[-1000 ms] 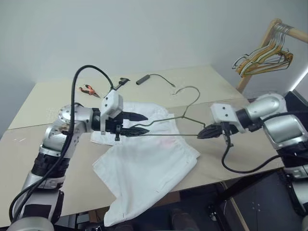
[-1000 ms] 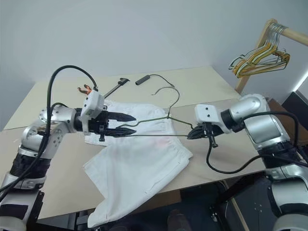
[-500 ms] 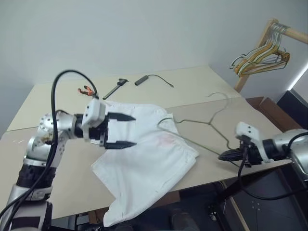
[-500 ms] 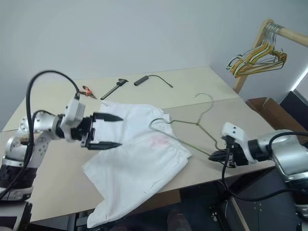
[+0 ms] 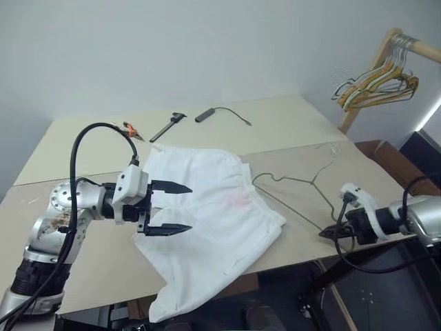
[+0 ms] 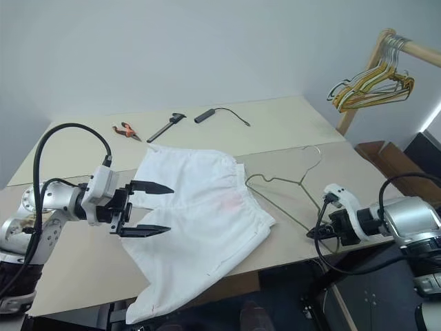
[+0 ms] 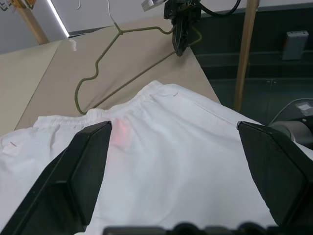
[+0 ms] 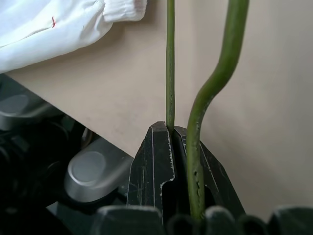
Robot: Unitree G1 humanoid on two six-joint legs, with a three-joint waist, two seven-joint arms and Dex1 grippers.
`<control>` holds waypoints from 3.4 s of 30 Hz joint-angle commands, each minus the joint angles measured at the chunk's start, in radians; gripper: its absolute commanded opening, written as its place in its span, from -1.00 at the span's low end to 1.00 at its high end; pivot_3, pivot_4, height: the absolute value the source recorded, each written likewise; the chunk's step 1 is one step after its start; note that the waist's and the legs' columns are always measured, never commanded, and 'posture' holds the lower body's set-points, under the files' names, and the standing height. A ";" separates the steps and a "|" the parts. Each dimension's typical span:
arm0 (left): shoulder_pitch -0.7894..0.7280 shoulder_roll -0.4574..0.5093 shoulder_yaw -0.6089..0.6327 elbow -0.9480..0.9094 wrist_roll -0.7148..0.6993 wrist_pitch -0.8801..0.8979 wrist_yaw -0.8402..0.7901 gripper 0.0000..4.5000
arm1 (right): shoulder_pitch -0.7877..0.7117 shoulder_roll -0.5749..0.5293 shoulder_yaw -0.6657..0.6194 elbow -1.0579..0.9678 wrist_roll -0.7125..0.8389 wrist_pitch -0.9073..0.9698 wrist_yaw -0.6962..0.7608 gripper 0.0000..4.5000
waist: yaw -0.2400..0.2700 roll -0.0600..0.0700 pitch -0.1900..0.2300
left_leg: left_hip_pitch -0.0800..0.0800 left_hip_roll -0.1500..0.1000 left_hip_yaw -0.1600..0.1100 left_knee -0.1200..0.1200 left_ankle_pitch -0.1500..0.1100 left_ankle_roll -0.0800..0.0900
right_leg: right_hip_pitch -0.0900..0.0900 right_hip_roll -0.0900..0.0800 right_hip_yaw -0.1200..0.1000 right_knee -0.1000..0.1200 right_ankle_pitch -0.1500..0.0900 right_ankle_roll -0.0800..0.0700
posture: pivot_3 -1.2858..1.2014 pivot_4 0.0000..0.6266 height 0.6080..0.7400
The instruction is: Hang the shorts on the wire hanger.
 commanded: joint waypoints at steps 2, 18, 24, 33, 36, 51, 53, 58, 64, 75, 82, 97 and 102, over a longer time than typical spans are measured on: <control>0.009 0.017 0.037 -0.043 -0.028 0.004 0.015 0.98 | -0.044 -0.024 0.027 0.018 0.003 -0.019 0.065 -1.00 | 0.011 0.000 0.000 | 0.000 0.000 0.000 0.000 0.000 0.000 | 0.000 0.000 0.000 0.000 0.000 0.000 | -0.02 -1.00 1.00; 0.073 0.049 0.066 -0.096 -0.042 0.004 0.043 0.98 | -0.019 -0.120 0.106 -0.018 0.033 0.011 0.192 -1.00 | 0.052 0.000 0.000 | 0.001 0.000 0.001 0.000 0.000 0.000 | 0.000 0.000 0.000 0.000 -0.004 0.006 | 0.02 -1.00 1.00; 0.059 0.051 0.057 -0.092 -0.034 -0.005 0.042 0.98 | -0.196 0.032 0.140 0.209 -0.023 0.002 0.150 -1.00 | 0.052 0.000 0.000 | 0.004 0.001 0.002 0.000 0.000 0.000 | 0.002 0.001 0.001 0.001 -0.003 0.005 | 0.02 -1.00 1.00; 0.090 0.061 0.077 -0.126 -0.037 -0.007 0.056 0.98 | -0.315 0.141 0.229 0.370 -0.102 -0.055 0.233 -1.00 | 0.074 0.000 0.000 | 0.002 0.000 0.002 0.000 0.000 0.000 | 0.000 0.001 0.000 0.000 0.000 -0.001 | 0.07 -1.00 1.00; 0.103 0.069 0.085 -0.132 -0.031 -0.012 0.062 0.98 | -0.285 0.075 0.260 0.287 -0.080 -0.054 0.284 -1.00 | 0.090 0.000 0.000 | 0.000 0.000 0.001 0.000 0.000 0.000 | -0.001 0.001 -0.001 0.000 0.000 -0.001 | 0.08 -1.00 1.00; 0.091 0.074 0.057 -0.118 -0.026 -0.031 0.045 0.98 | -0.140 -0.187 0.285 0.007 0.158 -0.006 0.237 -1.00 | 0.119 -0.001 0.001 | 0.005 0.002 0.004 -0.001 0.000 0.000 | 0.001 0.001 -0.001 -0.001 -0.005 0.005 | 0.06 -1.00 1.00; 0.088 0.076 0.055 -0.118 -0.026 -0.032 0.043 0.98 | -0.151 -0.174 0.280 0.042 0.139 -0.005 0.251 -1.00 | 0.123 0.000 0.001 | 0.008 0.002 0.005 -0.001 0.000 0.000 | 0.004 0.001 0.000 -0.001 -0.006 0.005 | 0.06 -1.00 1.00; 0.095 0.081 0.059 -0.118 -0.026 -0.035 0.038 0.98 | -0.149 -0.168 0.254 0.074 0.124 0.006 0.268 -1.00 | 0.130 0.000 0.001 | 0.008 0.002 0.005 -0.001 0.000 0.000 | 0.005 0.001 0.000 -0.001 -0.006 0.005 | 0.06 -1.00 1.00; 0.099 0.083 0.059 -0.126 -0.025 -0.031 0.040 0.98 | -0.132 -0.207 0.225 0.075 0.124 -0.003 0.288 -1.00 | 0.130 0.000 0.001 | 0.008 0.002 0.005 -0.001 0.000 0.000 | 0.005 0.001 0.000 -0.001 -0.006 0.005 | 0.07 -1.00 1.00; 0.072 0.084 0.044 -0.106 -0.020 -0.033 0.031 0.98 | -0.131 -0.170 0.176 0.114 0.130 0.016 0.232 -1.00 | 0.121 0.000 0.001 | 0.009 0.002 0.005 -0.001 0.000 0.000 | 0.006 0.001 0.000 -0.001 -0.007 0.005 | 0.05 -1.00 1.00; 0.058 0.082 0.042 -0.106 -0.029 -0.027 0.030 0.98 | -0.133 -0.058 0.165 0.223 0.062 0.027 0.153 -1.00 | 0.128 0.000 0.001 | 0.009 0.002 0.005 -0.001 0.000 0.000 | 0.006 0.001 0.000 -0.001 -0.007 0.005 | 0.06 -1.00 1.00; 0.063 0.088 0.044 -0.107 -0.031 -0.028 0.019 0.98 | -0.121 -0.037 0.127 0.253 0.043 0.028 0.173 -1.00 | 0.125 0.000 0.001 | 0.009 0.002 0.005 -0.001 0.000 0.000 | 0.007 0.001 0.000 -0.001 -0.007 0.005 | 0.06 -1.00 1.00; 0.054 0.084 0.040 -0.100 -0.028 -0.030 0.018 0.98 | -0.138 -0.022 0.134 0.237 0.044 0.039 0.181 -1.00 | 0.126 0.000 0.001 | 0.009 0.002 0.005 -0.001 0.000 0.000 | 0.007 0.001 0.000 -0.001 -0.007 0.005 | 0.05 -1.00 1.00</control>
